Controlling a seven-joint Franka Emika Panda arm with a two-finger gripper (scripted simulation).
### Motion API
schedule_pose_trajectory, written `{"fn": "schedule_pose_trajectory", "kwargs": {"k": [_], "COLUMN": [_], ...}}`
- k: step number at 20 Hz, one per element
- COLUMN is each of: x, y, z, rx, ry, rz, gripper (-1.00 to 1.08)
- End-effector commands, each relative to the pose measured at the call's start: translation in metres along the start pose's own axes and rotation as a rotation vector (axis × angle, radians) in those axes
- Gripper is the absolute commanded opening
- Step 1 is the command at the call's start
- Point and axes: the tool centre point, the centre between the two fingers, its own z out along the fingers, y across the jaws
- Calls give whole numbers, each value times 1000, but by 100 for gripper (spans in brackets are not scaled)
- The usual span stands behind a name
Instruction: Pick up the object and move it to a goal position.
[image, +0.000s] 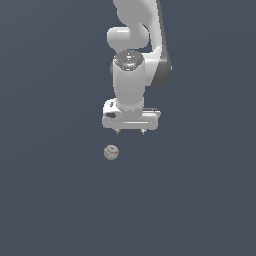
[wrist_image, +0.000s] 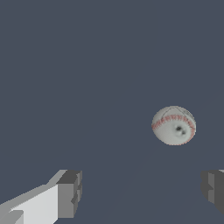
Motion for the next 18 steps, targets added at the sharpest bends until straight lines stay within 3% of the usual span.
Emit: {"fn": "schedule_pose_trajectory", "kwargs": {"k": [1, 9, 18], "x": [1, 6, 15], "y": [2, 18, 54], "z": [2, 16, 48], "rx": [-1, -7, -19], "ry": [0, 1, 1], "rz": [-7, -78, -235], "gripper": [100, 100, 100]}}
